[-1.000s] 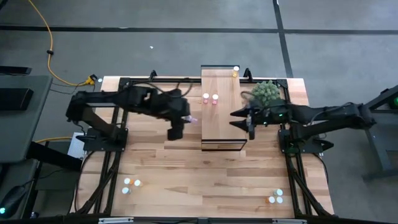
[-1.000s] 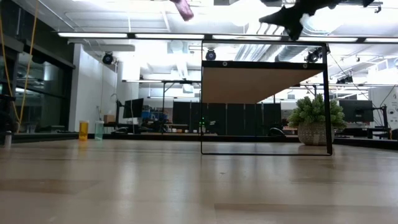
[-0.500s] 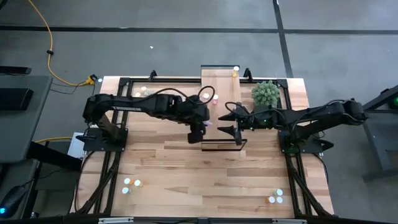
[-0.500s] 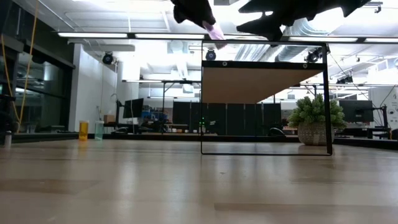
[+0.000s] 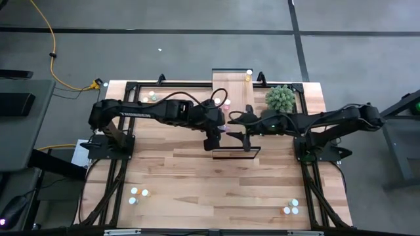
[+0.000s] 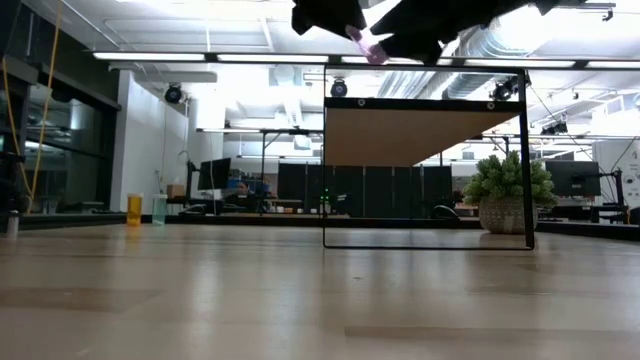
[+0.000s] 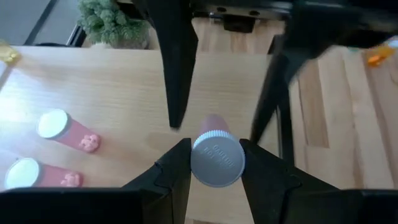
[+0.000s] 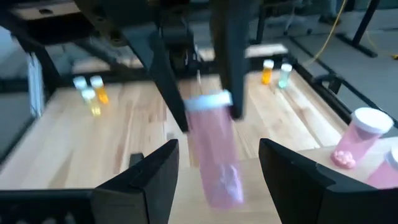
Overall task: Pick and place medicine bottles onto shelf by color
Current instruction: Put the pink pill bottle on the shelf aligned with the other pink pill bottles
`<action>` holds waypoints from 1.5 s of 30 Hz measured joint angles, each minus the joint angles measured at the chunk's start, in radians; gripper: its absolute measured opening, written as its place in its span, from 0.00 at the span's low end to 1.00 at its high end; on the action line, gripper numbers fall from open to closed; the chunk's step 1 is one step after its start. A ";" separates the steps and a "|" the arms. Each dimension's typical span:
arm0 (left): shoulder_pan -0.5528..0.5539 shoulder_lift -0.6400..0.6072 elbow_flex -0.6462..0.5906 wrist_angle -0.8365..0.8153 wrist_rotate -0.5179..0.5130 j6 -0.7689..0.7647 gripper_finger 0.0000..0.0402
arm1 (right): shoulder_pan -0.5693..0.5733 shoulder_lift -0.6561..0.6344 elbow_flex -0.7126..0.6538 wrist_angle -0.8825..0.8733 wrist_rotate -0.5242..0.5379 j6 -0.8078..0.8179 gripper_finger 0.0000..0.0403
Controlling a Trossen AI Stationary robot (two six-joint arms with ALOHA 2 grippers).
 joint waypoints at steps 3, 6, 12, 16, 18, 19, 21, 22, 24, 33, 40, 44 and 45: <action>0.007 0.006 -0.003 -0.006 -0.002 0.000 0.28 | -0.003 0.057 0.067 -0.092 0.003 -0.011 0.53; 0.007 0.009 -0.001 -0.002 -0.007 -0.009 0.28 | -0.009 0.091 0.118 -0.155 0.007 -0.014 0.53; 0.007 0.012 -0.002 -0.007 -0.007 -0.028 0.28 | -0.009 0.118 0.173 -0.197 0.009 -0.014 0.53; 0.007 0.012 -0.002 -0.005 -0.015 -0.031 0.28 | -0.009 0.118 0.176 -0.212 0.025 -0.013 0.49; 0.007 0.012 -0.002 -0.006 -0.016 -0.034 0.28 | -0.009 0.118 0.176 -0.216 0.027 -0.012 0.47; 0.007 0.012 -0.002 -0.006 -0.016 -0.034 0.28 | -0.009 0.118 0.176 -0.215 0.027 -0.011 0.45; 0.007 0.012 -0.002 -0.006 -0.018 -0.034 0.28 | -0.009 0.118 0.176 -0.215 0.027 -0.011 0.42; 0.007 0.012 -0.002 -0.006 -0.018 -0.034 0.28 | -0.009 0.118 0.176 -0.215 0.027 -0.011 0.41; 0.007 0.012 -0.002 -0.006 -0.018 -0.034 0.28 | -0.009 0.118 0.176 -0.214 0.027 -0.011 0.38; 0.007 0.012 -0.002 -0.005 -0.025 -0.034 0.28 | -0.009 0.118 0.177 -0.225 0.026 -0.015 0.30; 0.007 0.012 -0.002 -0.005 -0.029 -0.034 0.28 | -0.009 0.118 0.178 -0.234 0.026 -0.029 0.30; 0.007 0.012 -0.002 -0.005 -0.033 -0.028 0.28 | -0.009 0.118 0.178 -0.236 0.026 -0.034 0.30; 0.007 0.012 -0.002 -0.005 -0.033 -0.027 0.28 | -0.009 0.118 0.178 -0.237 0.026 -0.034 0.30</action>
